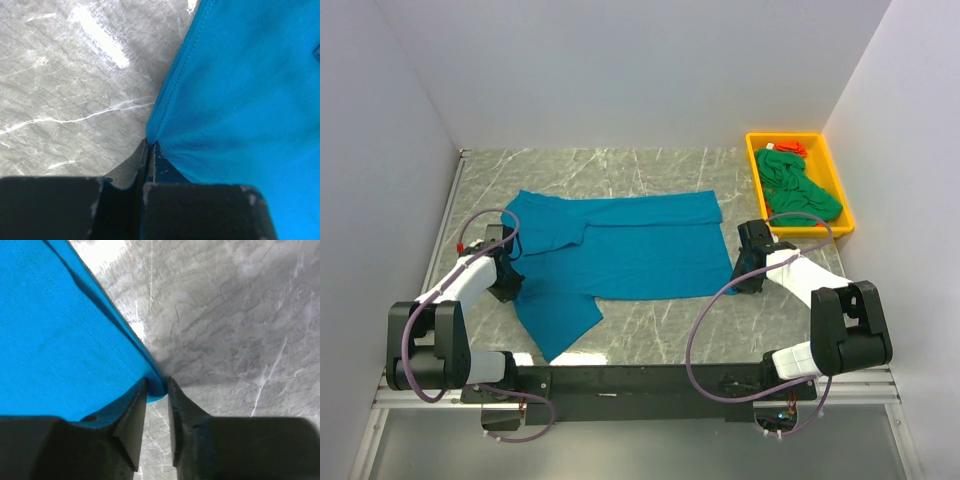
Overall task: Fold and stack the t-shirts
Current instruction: Fold the tshirt
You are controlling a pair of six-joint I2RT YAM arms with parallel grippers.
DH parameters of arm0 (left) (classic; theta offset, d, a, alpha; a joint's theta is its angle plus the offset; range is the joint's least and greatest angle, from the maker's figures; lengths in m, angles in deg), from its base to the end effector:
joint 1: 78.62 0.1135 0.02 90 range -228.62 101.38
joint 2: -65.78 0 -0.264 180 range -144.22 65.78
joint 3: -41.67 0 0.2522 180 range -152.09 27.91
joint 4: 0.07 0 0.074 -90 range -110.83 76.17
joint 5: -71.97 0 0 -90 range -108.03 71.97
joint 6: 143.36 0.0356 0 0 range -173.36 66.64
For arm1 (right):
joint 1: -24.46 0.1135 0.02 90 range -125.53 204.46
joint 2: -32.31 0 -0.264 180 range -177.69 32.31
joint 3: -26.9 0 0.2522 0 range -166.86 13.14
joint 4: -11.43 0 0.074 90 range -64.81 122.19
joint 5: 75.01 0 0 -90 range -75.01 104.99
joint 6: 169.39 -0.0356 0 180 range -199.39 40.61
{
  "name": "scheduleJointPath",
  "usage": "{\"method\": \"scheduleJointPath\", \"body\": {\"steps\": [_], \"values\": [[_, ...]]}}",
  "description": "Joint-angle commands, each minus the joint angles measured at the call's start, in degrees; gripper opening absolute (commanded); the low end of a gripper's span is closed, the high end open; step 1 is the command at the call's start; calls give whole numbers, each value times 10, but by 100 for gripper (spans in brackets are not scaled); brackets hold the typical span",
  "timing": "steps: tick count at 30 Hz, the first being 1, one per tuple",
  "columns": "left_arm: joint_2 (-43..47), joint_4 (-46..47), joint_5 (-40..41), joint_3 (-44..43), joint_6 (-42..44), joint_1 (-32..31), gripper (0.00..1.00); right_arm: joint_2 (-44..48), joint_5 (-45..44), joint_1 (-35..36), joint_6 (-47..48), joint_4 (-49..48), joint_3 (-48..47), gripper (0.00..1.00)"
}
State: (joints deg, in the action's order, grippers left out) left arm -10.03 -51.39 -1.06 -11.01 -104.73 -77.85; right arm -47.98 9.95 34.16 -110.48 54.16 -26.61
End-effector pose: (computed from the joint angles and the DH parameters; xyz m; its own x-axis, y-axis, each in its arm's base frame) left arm 0.2160 0.0133 0.1663 -0.5302 -0.7544 -0.3870 -0.8094 0.5863 -0.0339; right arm 0.2361 0.0372 0.1575 -0.8617 0.3746 -0.3423 0.3590 0.9268 0.1103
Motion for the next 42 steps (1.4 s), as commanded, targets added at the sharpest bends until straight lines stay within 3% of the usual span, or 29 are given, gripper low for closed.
{"method": "scheduleJointPath", "body": {"steps": [1,6,16,42], "values": [[18,-8,18,-5,-6,4,1,-3,-7,-4,-9,28,-1,25],[28,-15,22,-8,-10,4,1,3,-18,-4,-11,46,-6,0],[32,-31,3,-53,19,27,1,17,-23,-4,-8,84,-60,0],[-162,-52,-16,-295,86,30,1,-117,-40,-10,-5,129,-273,0]]}}
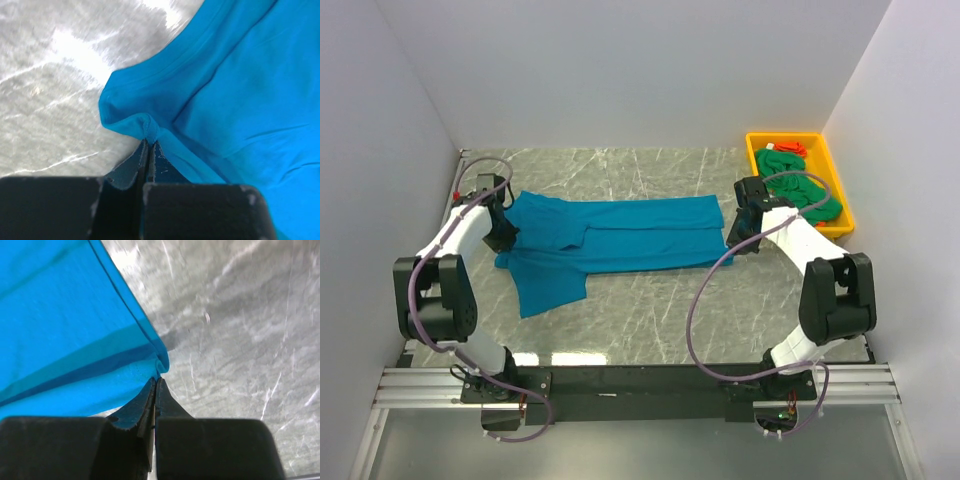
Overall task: Fold and stack the t-shirts
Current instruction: Fold the tshirt
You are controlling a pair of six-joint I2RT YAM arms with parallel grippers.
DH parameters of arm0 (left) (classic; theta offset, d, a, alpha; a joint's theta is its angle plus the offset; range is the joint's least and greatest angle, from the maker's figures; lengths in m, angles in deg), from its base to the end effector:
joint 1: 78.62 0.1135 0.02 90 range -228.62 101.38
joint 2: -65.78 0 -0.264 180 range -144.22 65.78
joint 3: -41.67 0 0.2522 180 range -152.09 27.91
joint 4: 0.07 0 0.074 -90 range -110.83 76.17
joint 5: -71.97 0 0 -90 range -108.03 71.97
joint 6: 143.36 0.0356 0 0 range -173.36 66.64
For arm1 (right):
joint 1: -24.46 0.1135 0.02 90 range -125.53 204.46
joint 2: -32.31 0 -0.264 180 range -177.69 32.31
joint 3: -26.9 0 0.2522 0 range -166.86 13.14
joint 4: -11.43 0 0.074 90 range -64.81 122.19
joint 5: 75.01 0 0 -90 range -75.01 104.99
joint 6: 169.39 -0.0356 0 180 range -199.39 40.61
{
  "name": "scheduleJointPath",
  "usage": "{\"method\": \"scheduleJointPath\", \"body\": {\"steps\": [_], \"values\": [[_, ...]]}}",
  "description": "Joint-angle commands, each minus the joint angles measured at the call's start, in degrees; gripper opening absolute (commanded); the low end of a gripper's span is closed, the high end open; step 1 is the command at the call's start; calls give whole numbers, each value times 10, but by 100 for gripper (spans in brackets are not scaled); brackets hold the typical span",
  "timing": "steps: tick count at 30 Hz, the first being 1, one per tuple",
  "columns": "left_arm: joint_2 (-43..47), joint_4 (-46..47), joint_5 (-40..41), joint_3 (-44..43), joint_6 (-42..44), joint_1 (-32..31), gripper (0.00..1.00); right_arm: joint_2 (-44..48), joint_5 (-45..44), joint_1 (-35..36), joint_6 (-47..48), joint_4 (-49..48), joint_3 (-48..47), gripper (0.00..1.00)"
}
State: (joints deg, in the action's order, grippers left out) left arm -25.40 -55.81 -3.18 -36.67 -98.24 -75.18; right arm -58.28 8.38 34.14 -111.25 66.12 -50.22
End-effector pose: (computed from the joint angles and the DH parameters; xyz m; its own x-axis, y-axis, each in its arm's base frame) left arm 0.3098 0.0278 0.2205 -0.5516 -0.7164 -0.4271 -0.7630 0.6403 -0.0886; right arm 0.3050 0.0479 0.2172 -0.8430 0.3881 -0.3724 0.3770 0.9202 0.1056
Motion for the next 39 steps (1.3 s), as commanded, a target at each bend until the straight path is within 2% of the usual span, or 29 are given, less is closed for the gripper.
{"method": "scheduleJointPath", "body": {"steps": [1,12,20,28,31,34,35,37,38,39], "values": [[-14,-7,9,-43,23,3,1,-18,-27,-11,2,8,-41,0],[-88,0,22,-101,53,2,1,-85,-30,-24,3,-5,-101,0],[-119,24,22,-107,60,2,1,-119,-30,-24,5,-22,-118,0],[-129,44,29,-99,54,2,9,-141,-28,-24,9,-37,-121,1],[-121,55,22,-94,60,2,15,-144,-28,-24,12,-39,-121,4],[-104,59,20,-87,63,2,25,-133,-18,-22,14,-45,-117,16],[-98,58,21,-86,61,2,41,-123,-14,-23,16,-46,-115,20],[-75,54,25,-82,58,2,50,-109,-9,-23,18,-45,-114,29],[-67,53,27,-80,58,2,59,-102,-9,-22,21,-45,-112,32],[-57,52,32,-75,55,2,62,-86,-6,-22,22,-44,-110,38]]}}
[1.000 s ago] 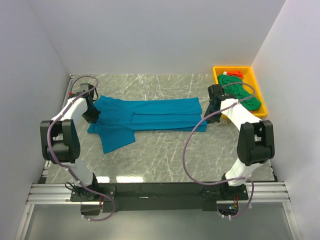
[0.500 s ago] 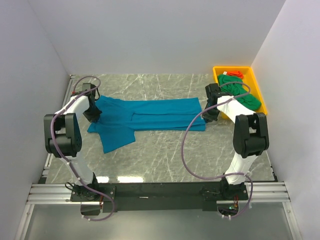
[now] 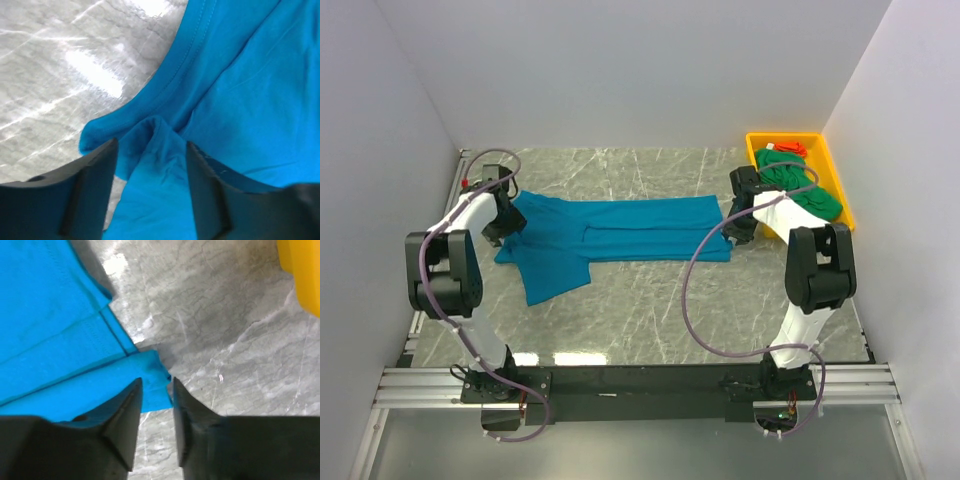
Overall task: Fold and stack the t-shirts
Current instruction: Fold the tshirt
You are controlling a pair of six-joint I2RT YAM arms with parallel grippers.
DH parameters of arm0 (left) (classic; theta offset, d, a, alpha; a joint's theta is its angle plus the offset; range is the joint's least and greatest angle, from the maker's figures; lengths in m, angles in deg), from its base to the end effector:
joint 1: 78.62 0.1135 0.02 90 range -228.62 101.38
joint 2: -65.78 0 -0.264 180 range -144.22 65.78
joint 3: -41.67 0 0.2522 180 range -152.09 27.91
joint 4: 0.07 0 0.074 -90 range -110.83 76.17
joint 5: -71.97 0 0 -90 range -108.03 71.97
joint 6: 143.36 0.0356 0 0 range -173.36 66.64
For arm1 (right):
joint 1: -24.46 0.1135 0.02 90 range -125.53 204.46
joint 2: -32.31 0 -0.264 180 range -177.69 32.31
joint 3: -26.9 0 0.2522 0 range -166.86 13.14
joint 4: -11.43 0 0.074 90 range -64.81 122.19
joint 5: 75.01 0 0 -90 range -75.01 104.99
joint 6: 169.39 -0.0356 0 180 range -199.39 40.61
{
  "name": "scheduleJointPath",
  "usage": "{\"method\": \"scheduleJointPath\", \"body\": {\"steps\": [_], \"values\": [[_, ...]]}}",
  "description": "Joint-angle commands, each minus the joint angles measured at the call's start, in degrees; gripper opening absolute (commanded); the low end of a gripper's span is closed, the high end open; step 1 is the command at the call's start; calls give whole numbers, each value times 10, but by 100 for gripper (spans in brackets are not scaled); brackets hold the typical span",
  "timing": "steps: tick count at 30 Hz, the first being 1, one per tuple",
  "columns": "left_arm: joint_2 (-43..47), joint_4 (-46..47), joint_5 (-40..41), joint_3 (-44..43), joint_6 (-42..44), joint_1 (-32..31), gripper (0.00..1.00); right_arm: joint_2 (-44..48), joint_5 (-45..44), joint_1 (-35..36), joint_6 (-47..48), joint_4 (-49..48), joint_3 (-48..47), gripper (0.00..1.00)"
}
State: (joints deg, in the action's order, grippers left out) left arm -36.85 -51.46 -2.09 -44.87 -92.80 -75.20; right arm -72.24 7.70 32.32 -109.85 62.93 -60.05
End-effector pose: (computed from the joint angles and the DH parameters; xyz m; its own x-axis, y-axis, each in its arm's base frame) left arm 0.3603 0.0313 0.2012 -0.6090 -0.6483 -0.4570 -0.7112 0.7014 -0.0474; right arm 0.3629 0.0455 0.1907 -0.8437 0.3911 -0.3676 0.3909 0.9171 0.0787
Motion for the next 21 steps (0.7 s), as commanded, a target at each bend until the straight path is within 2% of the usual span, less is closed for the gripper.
{"method": "scheduleJointPath", "body": {"steps": [1,5,8,16,21], "values": [[79,6,25,11,-2,2,65,63,1,-4,10,-11,-10,41],[148,-2,43,49,-20,2,69,118,8,1,13,-12,22,52],[210,11,15,125,-12,-10,73,181,10,19,14,-19,60,56],[291,-16,1,248,-84,-179,73,283,18,75,9,-30,154,57],[297,7,-21,299,-113,-208,63,335,30,83,9,-36,204,57]]}}
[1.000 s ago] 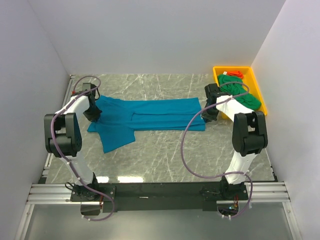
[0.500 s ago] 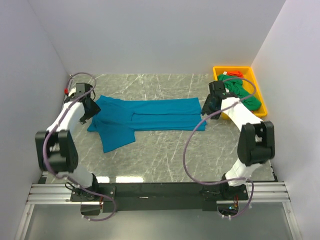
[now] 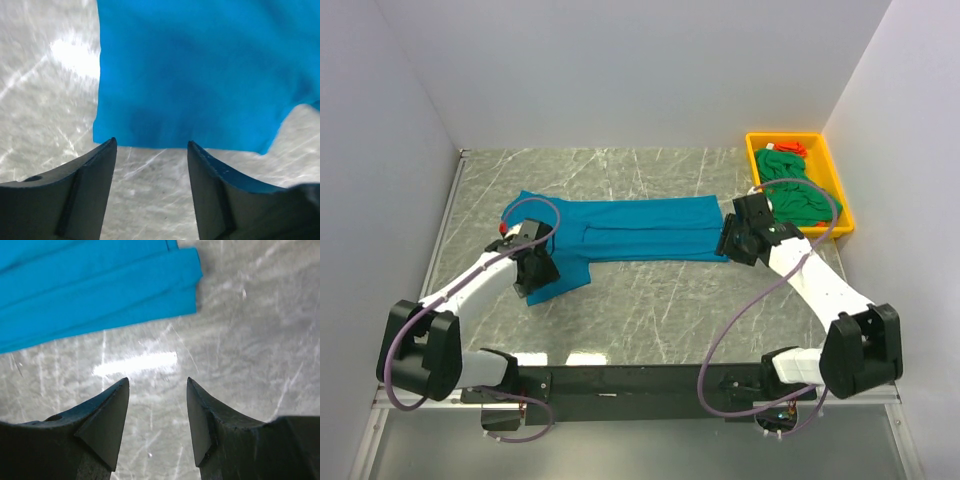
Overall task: Fold and stack the t-shirts
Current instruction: Fold the tshirt
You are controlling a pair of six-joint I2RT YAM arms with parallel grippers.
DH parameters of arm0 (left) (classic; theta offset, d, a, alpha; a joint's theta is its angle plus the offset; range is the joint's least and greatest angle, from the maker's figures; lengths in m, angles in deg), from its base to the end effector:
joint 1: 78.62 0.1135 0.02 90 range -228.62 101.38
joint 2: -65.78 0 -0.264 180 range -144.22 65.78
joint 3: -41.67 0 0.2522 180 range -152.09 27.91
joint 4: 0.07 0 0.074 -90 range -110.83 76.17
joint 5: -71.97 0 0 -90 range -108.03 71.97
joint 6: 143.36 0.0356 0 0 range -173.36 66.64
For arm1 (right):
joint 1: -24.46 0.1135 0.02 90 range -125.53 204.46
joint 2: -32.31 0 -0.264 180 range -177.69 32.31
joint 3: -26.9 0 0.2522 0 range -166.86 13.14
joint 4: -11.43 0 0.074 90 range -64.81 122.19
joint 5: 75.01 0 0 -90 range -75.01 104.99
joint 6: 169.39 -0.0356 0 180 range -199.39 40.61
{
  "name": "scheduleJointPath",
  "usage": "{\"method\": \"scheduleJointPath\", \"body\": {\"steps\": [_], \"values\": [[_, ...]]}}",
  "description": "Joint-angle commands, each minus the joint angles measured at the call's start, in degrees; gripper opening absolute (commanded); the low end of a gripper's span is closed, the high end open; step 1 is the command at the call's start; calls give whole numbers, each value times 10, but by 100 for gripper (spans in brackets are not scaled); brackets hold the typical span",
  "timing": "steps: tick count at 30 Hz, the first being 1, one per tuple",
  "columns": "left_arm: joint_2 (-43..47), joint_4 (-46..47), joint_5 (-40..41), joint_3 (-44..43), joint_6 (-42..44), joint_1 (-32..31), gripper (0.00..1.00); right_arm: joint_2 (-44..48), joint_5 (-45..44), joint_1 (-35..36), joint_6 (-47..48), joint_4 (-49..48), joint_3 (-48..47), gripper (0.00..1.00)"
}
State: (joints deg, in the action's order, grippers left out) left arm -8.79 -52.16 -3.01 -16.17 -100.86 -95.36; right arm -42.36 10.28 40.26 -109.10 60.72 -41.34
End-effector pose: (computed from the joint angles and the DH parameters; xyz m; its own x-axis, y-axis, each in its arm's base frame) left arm 0.2233 -0.0575 0.1943 -0.7423 -0.5203 -0.4223 -0.5310 0.8411 -0.1031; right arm 0.2534 0.0687 0.2494 -0.8030 0.2861 -0.5228 0.1970 0.9553 0.2202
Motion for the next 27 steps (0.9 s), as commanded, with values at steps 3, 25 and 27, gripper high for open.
{"method": "scheduleJointPath", "body": {"steps": [3,25,27], "values": [[-4,33,-22,17,-32,-20,59,54,9,5,1,-20,43,57],[-82,0,49,-50,-37,-44,1,42,30,6,7,-52,82,56],[-101,-9,64,-96,-22,-42,1,40,24,6,9,-52,81,56]]}}
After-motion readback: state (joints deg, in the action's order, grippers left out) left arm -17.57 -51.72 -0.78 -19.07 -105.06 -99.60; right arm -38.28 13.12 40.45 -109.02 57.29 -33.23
